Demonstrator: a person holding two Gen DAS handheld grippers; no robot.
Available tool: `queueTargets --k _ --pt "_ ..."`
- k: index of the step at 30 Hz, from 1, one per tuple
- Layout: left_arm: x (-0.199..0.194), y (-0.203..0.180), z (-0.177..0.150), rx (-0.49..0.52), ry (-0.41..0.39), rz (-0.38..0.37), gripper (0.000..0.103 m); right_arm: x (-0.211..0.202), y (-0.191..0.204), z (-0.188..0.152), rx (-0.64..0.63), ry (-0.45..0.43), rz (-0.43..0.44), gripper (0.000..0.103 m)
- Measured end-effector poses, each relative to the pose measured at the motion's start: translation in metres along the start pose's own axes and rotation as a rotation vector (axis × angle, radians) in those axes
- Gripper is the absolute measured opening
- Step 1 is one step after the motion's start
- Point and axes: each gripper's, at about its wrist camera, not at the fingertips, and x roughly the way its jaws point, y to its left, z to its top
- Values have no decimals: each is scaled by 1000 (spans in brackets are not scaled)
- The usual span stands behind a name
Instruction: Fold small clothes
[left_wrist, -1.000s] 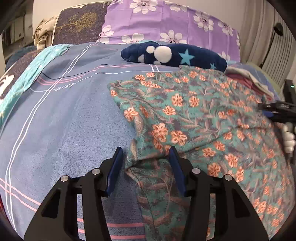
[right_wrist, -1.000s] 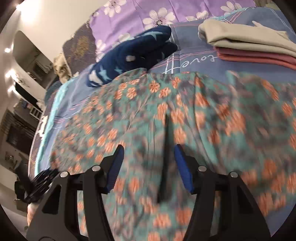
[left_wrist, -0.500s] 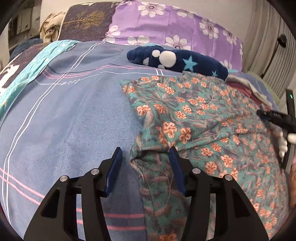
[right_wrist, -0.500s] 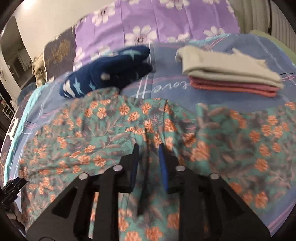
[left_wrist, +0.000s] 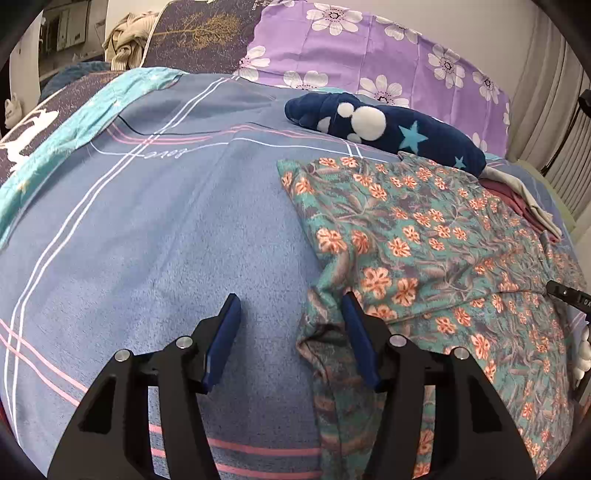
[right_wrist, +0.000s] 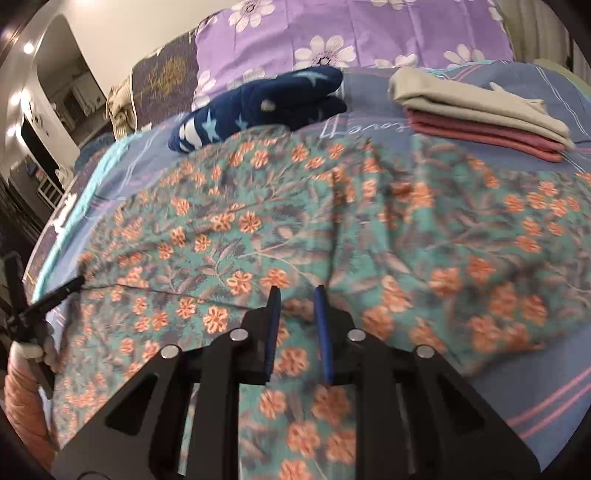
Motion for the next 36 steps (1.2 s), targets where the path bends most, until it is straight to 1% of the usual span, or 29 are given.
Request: queueTargets --k 1,3,5,6,7,8,9,11,13,14,15,16,18,20,22,23,24,25,26,27,28,29,30,31,32,33,36 --pt "0 1 -1 -6 -2 -5 58 -2 -6 1 32 5 18 25" --pt "-2 2 -1 -15 -8 -7 58 3 -16 1 74 31 38 39" --pt "-3 1 -3 -18 -12 -9 58 13 -19 -2 102 45 79 42" --pt "-4 0 -4 -17 -12 -10 58 17 -18 -1 108 42 88 42" --pt "-6 -1 -3 -17 -12 -11 58 19 -14 0 100 39 90 36" --pt "-7 -1 -3 -17 -13 -14 58 19 -10 1 86 43 79 8" --pt "-10 -1 -3 -17 -16 -18 58 17 -6 3 78 35 64 8" --pt "-18 -2 -3 -19 -27 -32 58 1 0 9 44 -23 21 8" --pt "-23 0 -3 -28 -36 -52 59 -11 4 13 -11 -60 -62 8" --pt "-25 1 -2 -38 -40 -71 60 -10 4 13 -35 -49 -92 10" --pt "-25 1 0 -44 -40 -84 60 -1 2 11 -57 7 -107 16" --pt "-24 1 4 -53 -37 -97 60 3 -2 9 -53 35 -110 17" --pt "-16 -1 13 -62 -14 -124 60 6 -6 4 -25 36 -97 18" --pt "-5 -6 23 -63 10 -142 60 -2 -7 1 5 -9 -91 21" --pt "16 -8 38 -77 57 -135 60 -14 -4 -1 16 -66 -80 22" --pt "27 -7 46 -87 74 -125 60 -20 0 -1 6 -95 -56 22" --pt "34 -6 51 -94 76 -120 57 -22 2 -1 -4 -110 -32 22" --pt "41 -4 58 -101 67 -116 31 -23 8 -3 -23 -116 25 22" --pt "45 -3 63 -105 58 -123 7 -22 11 -3 -31 -105 53 23" --pt "47 0 70 -123 37 -152 2 -18 12 -5 -35 -81 79 30" --pt "45 2 73 -132 3 -158 2 -6 12 -9 -35 -33 62 33" --pt "44 2 75 -108 -35 -139 2 6 11 -14 -33 10 30 35" --pt "45 0 73 -78 -37 -101 3 18 8 -20 -30 33 11 32" --pt "53 -3 69 -31 -3 -46 3 16 8 -25 -42 -11 19 32" --pt "57 -4 65 -13 15 -31 4 13 9 -24 -44 -10 17 32" --pt "56 -5 60 4 5 -25 4 11 9 -23 -44 -6 15 32" --pt "43 -4 62 10 -5 -6 8 6 8 -24 -42 -6 16 32"
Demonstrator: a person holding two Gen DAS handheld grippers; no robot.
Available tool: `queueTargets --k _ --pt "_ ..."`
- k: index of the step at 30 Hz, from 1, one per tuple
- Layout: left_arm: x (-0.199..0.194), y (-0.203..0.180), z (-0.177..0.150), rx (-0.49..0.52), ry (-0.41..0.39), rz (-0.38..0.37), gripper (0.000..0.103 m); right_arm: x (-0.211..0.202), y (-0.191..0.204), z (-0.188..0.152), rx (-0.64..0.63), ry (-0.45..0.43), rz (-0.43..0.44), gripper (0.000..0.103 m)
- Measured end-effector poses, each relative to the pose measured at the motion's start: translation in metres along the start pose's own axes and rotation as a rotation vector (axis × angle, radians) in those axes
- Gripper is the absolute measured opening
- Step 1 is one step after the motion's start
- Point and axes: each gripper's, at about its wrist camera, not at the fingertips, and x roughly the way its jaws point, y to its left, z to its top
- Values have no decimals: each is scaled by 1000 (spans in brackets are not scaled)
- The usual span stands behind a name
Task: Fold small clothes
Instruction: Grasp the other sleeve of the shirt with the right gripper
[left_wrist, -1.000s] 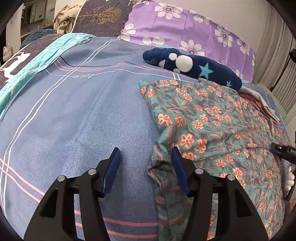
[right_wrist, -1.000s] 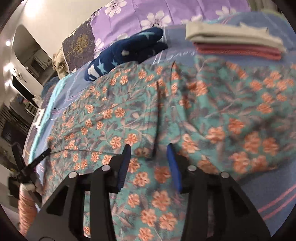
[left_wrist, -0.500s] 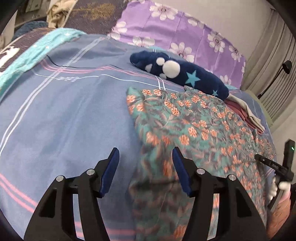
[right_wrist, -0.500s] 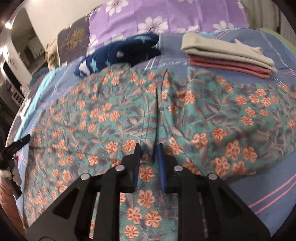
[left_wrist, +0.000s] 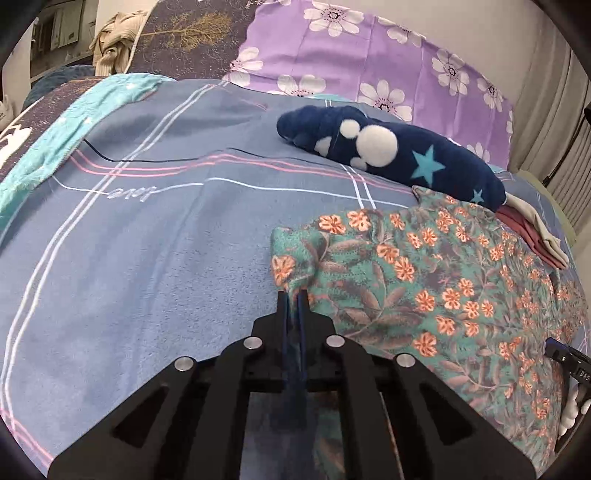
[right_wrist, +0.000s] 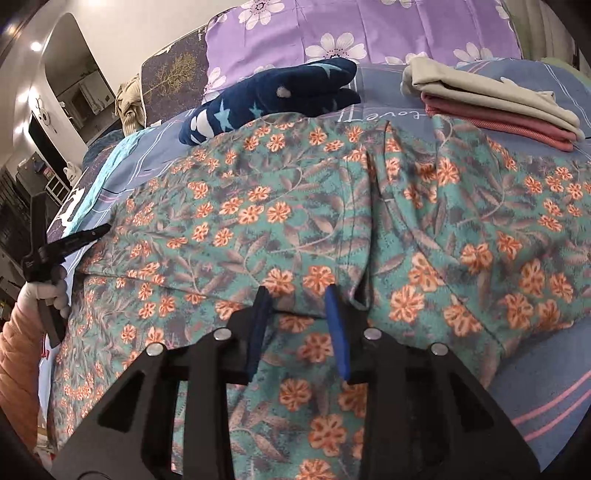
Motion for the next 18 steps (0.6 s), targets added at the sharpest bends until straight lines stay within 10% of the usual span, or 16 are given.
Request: queueTargets --k 3,8,12,18 --pt "-25 -13 2 54 -43 25 13 -22 -8 5 31 -45 24 31" --pt "-65 -69 3 164 -117 -136 39 -78 -68 20 133 -178 -80 35" --pt "-42 -120 -9 212 -23 -242 40 -129 -163 20 372 -265 -205 35" --pt "13 -150 -45 282 74 -195 52 -188 -307 -16 783 -340 -339 41"
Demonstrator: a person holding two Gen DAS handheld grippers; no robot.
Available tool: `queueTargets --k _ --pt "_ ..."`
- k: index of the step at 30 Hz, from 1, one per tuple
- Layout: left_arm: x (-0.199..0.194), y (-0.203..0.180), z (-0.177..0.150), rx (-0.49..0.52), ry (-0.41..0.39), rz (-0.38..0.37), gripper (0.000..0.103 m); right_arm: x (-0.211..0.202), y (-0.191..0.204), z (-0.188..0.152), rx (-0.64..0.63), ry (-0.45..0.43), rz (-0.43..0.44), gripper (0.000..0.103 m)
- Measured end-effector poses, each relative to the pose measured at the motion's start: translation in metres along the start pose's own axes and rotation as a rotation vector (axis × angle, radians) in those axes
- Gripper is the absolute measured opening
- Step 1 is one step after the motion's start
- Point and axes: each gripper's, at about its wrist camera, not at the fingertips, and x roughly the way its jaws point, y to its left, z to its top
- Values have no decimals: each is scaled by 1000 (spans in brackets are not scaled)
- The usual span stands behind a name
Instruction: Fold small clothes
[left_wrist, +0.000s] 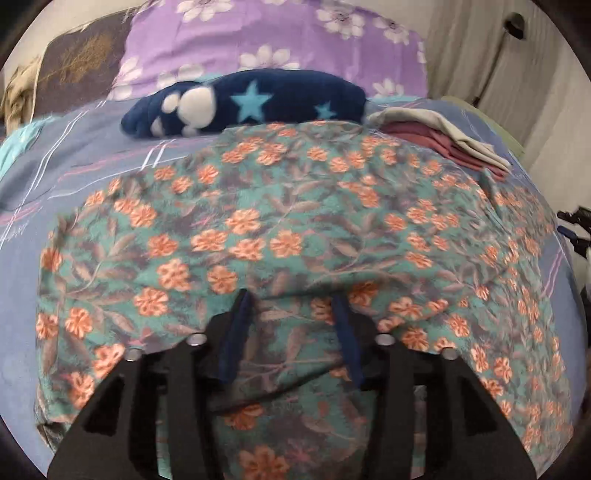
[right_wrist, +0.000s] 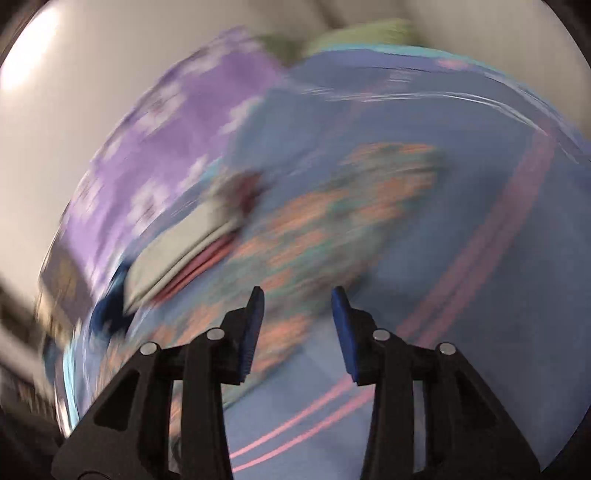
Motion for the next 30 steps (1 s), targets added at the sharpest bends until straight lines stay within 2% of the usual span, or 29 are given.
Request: queueTargets --k 2,4,7,11,13,14,15,17,20,22,23,25,28,30 --pt "1 0 0 -5 7 6 52 3 -25 12 75 -9 3 40" --pt "2 -1 -1 1 3 11 52 8 -45 19 178 -16 97 40" --pt "4 -1 0 4 0 13 53 14 -61 26 275 -29 179 46" --pt "1 0 -1 -5 -7 0 53 22 -60 29 295 -42 184 44" --pt "-1 -1 -3 -1 -8 4 53 28 -54 38 279 -30 159 32" --pt "-1 -1 -3 3 -9 8 53 34 -51 42 272 -11 154 14" --pt "-1 -2 -3 5 -9 9 54 38 -47 45 274 3 156 6" --pt "-1 -2 -3 7 -10 9 54 34 -34 46 275 -16 194 5" --pt "-2 -2 -3 6 -11 8 55 16 15 37 181 -25 334 4" --pt "-2 -1 -3 4 -11 4 55 3 67 21 72 -4 446 4" --pt "-3 -1 -3 1 -12 0 55 -5 103 5 -10 13 521 4" --pt "-4 0 -3 -1 -14 -3 55 -13 153 -22 -130 49 611 4" --pt "-5 0 -4 -6 -19 -7 55 -20 230 -95 -337 169 755 4" --pt "-5 1 -4 -11 -21 -12 55 -13 255 -140 -411 267 796 4"
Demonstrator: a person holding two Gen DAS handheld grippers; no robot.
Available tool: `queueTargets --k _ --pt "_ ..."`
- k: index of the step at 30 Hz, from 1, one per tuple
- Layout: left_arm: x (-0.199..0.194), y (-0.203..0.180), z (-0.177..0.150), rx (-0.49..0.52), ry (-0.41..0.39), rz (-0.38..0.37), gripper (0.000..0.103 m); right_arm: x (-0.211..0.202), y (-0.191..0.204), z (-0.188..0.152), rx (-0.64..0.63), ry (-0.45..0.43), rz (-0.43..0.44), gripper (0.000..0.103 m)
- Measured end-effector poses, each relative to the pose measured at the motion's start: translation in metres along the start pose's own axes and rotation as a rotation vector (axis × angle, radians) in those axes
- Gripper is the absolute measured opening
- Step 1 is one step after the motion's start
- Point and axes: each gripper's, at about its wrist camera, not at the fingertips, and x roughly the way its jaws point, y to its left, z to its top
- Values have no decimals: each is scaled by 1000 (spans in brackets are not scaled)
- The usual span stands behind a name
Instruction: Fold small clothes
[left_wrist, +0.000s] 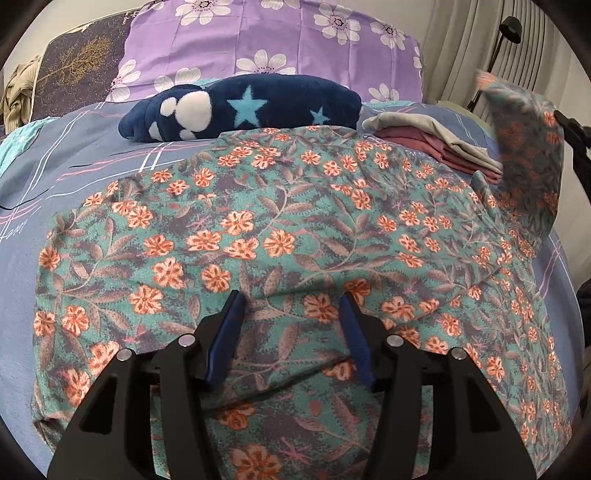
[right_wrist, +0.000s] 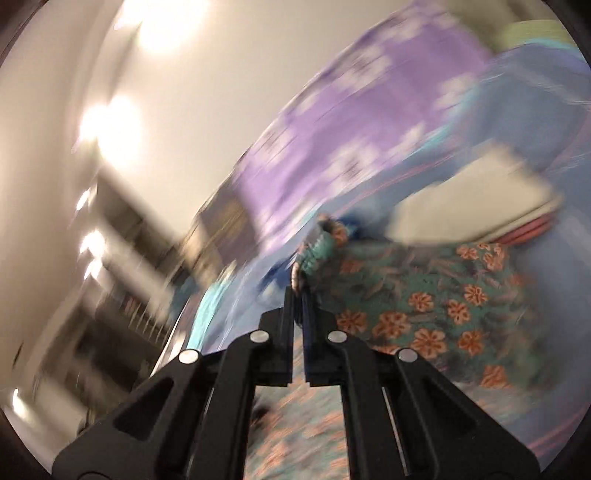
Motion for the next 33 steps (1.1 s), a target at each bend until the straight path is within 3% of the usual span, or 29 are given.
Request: queueTargets --k 2,4,8,14,18,21,28,32,33 --pt "0 1 0 -7 -2 -8 55 39 13 -35 -77 132 -27 4" --pt "-1 4 0 -19 -4 -27 56 69 10 -69 -141 232 -116 4" --pt "-1 11 0 -57 -12 -72 56 88 -9 -109 -102 354 -160 5" --pt "-11 18 6 -164 -30 -135 56 88 -4 -119 -178 356 -203 8" --pt "-18 -3 18 -213 -46 -331 58 92 -1 -125 -213 356 -206 14" --pt "-1 -28 30 -240 29 -439 65 92 -6 -124 -207 347 -199 14" --pt "45 -72 46 -300 192 -492 66 90 -4 -127 -227 332 -207 14" --pt "56 -82 49 -286 237 -423 66 89 -5 -127 -220 330 -201 14" --pt "56 -85 50 -274 239 -401 60 88 -5 -127 -219 329 -199 14"
